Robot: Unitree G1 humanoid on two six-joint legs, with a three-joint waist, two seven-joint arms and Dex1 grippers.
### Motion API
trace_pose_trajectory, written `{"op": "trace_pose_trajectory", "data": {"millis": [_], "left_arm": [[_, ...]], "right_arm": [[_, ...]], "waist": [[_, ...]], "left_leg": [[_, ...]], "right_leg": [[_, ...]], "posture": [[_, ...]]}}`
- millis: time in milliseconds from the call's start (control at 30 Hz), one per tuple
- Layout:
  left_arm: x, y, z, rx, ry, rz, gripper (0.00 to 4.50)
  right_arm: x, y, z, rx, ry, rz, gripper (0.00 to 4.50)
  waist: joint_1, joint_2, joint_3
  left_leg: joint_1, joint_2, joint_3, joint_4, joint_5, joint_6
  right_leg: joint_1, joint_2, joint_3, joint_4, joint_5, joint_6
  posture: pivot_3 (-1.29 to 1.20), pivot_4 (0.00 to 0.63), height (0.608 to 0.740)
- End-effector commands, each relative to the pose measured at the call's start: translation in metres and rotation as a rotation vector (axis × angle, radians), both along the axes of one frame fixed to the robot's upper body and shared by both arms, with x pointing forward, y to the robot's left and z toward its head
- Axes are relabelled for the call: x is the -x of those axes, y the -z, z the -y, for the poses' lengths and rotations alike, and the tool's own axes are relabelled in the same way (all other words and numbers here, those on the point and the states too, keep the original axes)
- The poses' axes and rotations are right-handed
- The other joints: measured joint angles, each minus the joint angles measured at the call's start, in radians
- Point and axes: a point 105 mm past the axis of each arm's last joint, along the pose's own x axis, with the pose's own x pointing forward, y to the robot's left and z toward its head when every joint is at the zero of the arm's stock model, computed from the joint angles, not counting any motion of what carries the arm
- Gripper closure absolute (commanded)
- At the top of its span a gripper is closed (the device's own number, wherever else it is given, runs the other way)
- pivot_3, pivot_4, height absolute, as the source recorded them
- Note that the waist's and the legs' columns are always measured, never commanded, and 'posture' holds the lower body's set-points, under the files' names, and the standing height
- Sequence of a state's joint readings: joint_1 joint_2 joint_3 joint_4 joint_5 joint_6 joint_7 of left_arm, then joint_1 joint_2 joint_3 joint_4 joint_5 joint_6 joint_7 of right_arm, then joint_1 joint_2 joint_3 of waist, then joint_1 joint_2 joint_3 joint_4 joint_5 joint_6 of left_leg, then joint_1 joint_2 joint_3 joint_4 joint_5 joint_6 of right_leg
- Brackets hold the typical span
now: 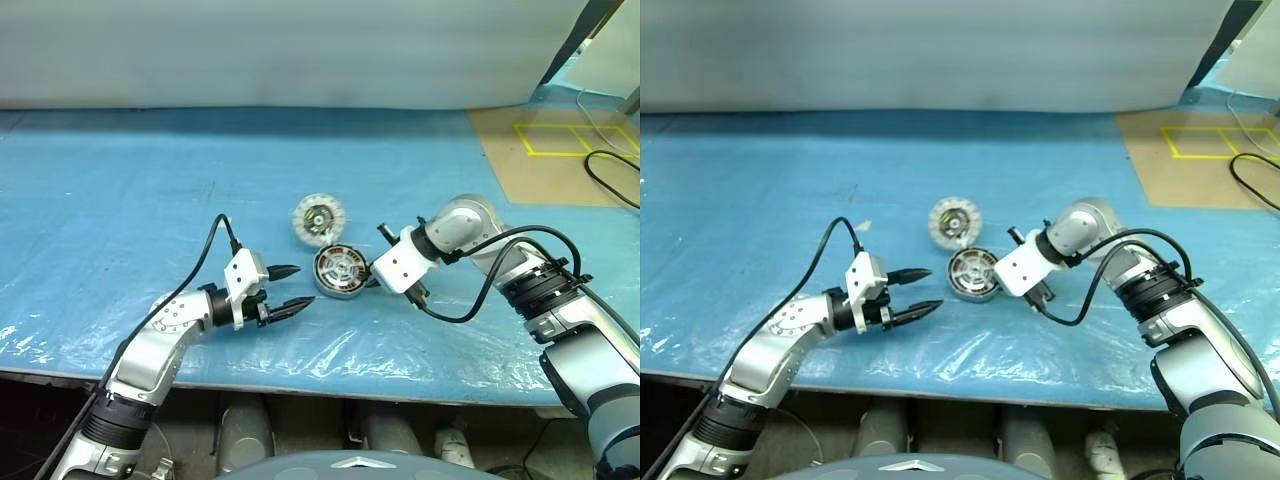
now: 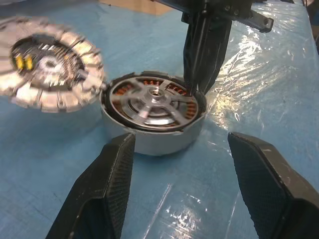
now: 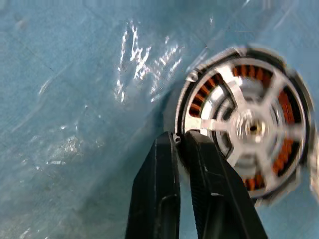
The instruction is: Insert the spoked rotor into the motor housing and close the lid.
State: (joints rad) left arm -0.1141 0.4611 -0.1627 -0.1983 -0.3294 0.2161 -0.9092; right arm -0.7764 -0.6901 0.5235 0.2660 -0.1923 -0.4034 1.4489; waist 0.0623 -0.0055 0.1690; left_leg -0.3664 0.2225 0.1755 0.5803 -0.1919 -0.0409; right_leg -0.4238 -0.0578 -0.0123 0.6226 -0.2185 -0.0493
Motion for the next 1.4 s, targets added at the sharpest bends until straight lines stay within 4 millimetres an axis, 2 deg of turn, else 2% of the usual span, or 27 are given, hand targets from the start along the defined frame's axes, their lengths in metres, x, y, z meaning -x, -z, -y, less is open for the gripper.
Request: {"op": "trace_pose_trajectory", "data": {"millis": [33, 200, 367, 467, 567, 767, 867, 967, 1133, 1233, 1400], "left_arm": [[-0.001, -0.008, 0.003, 0.01, 0.014, 0.038, 1.36], [-0.001, -0.008, 0.0, 0.005, 0.009, 0.04, 1.36], [-0.003, -0.008, -0.003, -0.003, 0.0, 0.041, 1.36], [-0.004, -0.009, -0.004, -0.006, -0.003, 0.044, 1.36], [-0.005, -0.009, -0.004, -0.01, -0.003, 0.047, 1.36], [-0.001, -0.01, -0.006, -0.003, -0.015, 0.046, 1.36], [0.0, -0.008, -0.007, -0.004, -0.018, 0.041, 1.36], [-0.001, -0.008, -0.005, -0.003, -0.016, 0.039, 1.36], [-0.003, -0.009, 0.0, 0.005, -0.005, 0.042, 1.36], [-0.002, -0.009, 0.002, 0.009, -0.003, 0.04, 1.36], [0.002, -0.006, 0.001, 0.004, -0.005, 0.031, 1.36]], "right_arm": [[0.0, -0.007, -0.001, 0.025, -0.04, 0.026, 4.48], [0.022, -0.015, -0.012, 0.001, -0.139, -0.042, 4.48], [0.043, -0.009, -0.016, 0.029, -0.279, -0.065, 4.48], [0.047, -0.008, -0.017, 0.045, -0.326, -0.062, 4.48], [0.042, -0.011, -0.016, 0.054, -0.324, -0.048, 4.48], [0.017, -0.039, -0.024, -0.037, -0.203, 0.007, 4.48], [0.006, -0.042, -0.024, -0.044, -0.156, 0.02, 4.48], [0.005, -0.038, -0.026, -0.044, -0.15, 0.002, 3.94], [0.004, -0.029, -0.033, -0.046, -0.139, -0.004, 2.38], [0.0, -0.024, -0.031, -0.042, -0.115, -0.012, 2.38], [0.003, -0.021, -0.023, -0.016, -0.114, -0.037, 2.38]], "waist": [[0.0, 0.0, 0.0], [0.002, 0.0, 0.0], [0.002, 0.0, 0.0], [0.002, 0.0, 0.0], [0.002, 0.0, 0.0], [-0.009, 0.0, 0.0], [-0.015, 0.0, 0.0], [-0.016, 0.0, 0.0], [-0.018, 0.0, 0.0], [-0.019, 0.0, 0.0], [-0.018, 0.0, 0.0]], "left_leg": [[0.0, 0.0, 0.0, 0.0, 0.0, 0.0], [0.0, 0.0, 0.0, 0.001, 0.0, 0.0], [-0.001, 0.0, 0.0, 0.0, 0.0, 0.001], [0.0, 0.0, 0.0, 0.0, 0.0, 0.0], [0.0, 0.0, 0.0, 0.0, -0.001, -0.002], [-0.001, 0.0, 0.0, 0.0, -0.001, -0.001], [-0.001, 0.0, 0.0, 0.0, 0.0, 0.0], [-0.001, 0.0, 0.0, 0.0, 0.0, 0.0], [-0.001, 0.0, 0.0, 0.0, 0.0, 0.0], [-0.001, 0.0, 0.0, 0.0, 0.0, 0.001], [-0.002, 0.0, 0.0, 0.0, 0.0, 0.001]], "right_leg": [[0.0, 0.0, 0.0, 0.0, 0.0, 0.0], [0.0, 0.0, 0.0, 0.0, 0.0, 0.0], [0.0, 0.0, 0.0, -0.001, 0.0, 0.0], [0.0, 0.0, 0.0, 0.0, 0.0, 0.0], [0.0, 0.0, 0.0, 0.0, 0.0, 0.0], [0.0, 0.0, 0.0, 0.0, 0.0, 0.0], [0.0, 0.0, 0.0, 0.0, 0.0, 0.0], [0.0, 0.0, 0.0, 0.0, 0.0, 0.0], [0.0, 0.0, 0.0, 0.0, 0.0, 0.0], [-0.001, 0.0, 0.0, 0.0, 0.0, 0.0], [-0.001, 0.0, 0.0, 0.0, 0.0, 0.0]], "posture": [[0.0, 0.15, 0.74], [0.0, 0.15, 0.74], [0.0, 0.15, 0.74], [0.0, 0.15, 0.74], [0.0, 0.15, 0.74], [0.0, 0.15, 0.74], [0.0, 0.15, 0.74], [0.0, 0.15, 0.74], [0.0, 0.15, 0.74], [0.0, 0.15, 0.74], [0.0, 0.15, 0.74]]}}
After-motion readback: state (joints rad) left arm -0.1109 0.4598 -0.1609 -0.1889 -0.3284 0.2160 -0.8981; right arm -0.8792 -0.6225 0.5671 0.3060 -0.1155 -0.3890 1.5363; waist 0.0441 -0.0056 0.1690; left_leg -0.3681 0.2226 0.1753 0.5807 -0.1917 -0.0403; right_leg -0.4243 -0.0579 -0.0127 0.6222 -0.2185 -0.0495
